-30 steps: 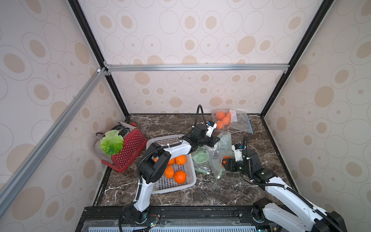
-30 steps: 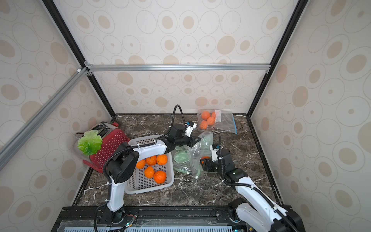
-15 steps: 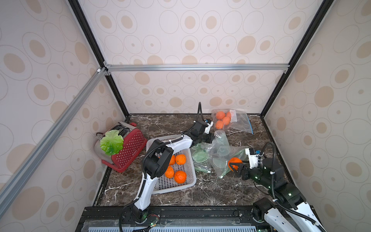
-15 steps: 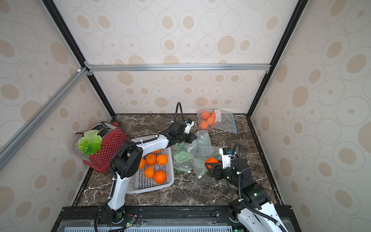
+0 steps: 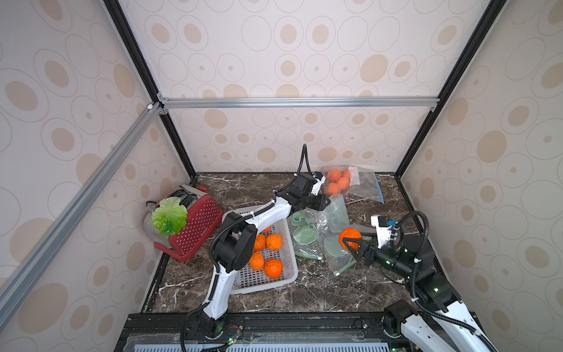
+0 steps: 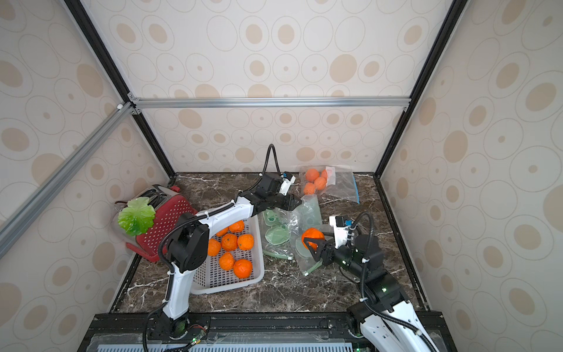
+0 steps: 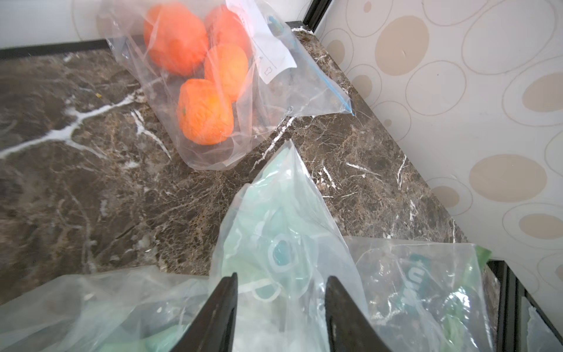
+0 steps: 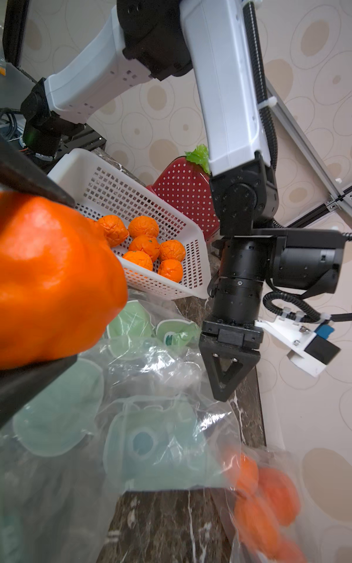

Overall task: Open the zip-top bag and take out the orange
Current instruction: Pick up the orange from the zipper food storage bag, then place the orange in the basket.

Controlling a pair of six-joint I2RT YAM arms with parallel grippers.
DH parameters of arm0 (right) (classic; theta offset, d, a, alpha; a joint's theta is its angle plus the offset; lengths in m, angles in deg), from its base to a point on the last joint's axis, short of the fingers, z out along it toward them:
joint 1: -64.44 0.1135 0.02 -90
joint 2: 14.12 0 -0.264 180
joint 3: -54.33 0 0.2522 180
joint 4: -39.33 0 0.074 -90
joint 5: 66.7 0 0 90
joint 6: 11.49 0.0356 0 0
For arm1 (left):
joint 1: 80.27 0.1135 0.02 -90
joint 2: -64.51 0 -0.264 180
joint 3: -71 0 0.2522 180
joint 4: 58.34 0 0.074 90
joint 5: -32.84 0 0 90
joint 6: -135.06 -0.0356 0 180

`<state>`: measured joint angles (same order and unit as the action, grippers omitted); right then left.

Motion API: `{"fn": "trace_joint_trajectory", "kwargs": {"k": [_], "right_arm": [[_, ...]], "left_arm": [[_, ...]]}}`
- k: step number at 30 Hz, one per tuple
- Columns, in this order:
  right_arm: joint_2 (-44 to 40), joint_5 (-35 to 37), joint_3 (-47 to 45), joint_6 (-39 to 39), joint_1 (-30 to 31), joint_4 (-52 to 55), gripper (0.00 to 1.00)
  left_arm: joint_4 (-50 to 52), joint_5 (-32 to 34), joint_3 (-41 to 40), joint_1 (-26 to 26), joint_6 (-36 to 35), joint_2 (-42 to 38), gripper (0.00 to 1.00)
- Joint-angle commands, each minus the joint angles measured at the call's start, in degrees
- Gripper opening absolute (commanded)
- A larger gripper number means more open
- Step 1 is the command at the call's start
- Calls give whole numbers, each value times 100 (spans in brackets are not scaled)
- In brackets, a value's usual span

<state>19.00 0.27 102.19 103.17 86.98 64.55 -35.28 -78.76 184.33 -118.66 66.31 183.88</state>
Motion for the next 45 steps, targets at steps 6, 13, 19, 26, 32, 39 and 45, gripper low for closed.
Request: {"fn": "trace_joint_trajectory", "kwargs": {"k": [6, 13, 19, 26, 32, 39, 45], "right_arm": [[2546, 421, 567, -12, 1282, -2162, 54], [5260, 605, 1899, -318, 2479, -2875, 53], [7024, 421, 3215, -365, 3069, -3046, 53], [8091, 207, 3903, -311, 3572, -3310, 59], [8263, 195, 4253, -664, 3849, -2847, 75], [7802, 329, 3846, -1153, 3853, -2740, 88], [6876, 1070, 3070, -1330, 3552, -2405, 88]], "left_arm": [[141, 1325, -853, 95, -482, -2411, 59], [177, 3164, -2472, 308, -559, -4497, 68], [355, 4227, -3414, 513, -447, -5891, 76], [371, 4856, -3791, 517, -413, -6666, 78], [350, 4884, -3809, 517, -447, -6665, 78], [371, 4746, -3750, 517, -487, -6539, 79], [460, 4457, -3600, 517, -484, -6202, 79]]}}
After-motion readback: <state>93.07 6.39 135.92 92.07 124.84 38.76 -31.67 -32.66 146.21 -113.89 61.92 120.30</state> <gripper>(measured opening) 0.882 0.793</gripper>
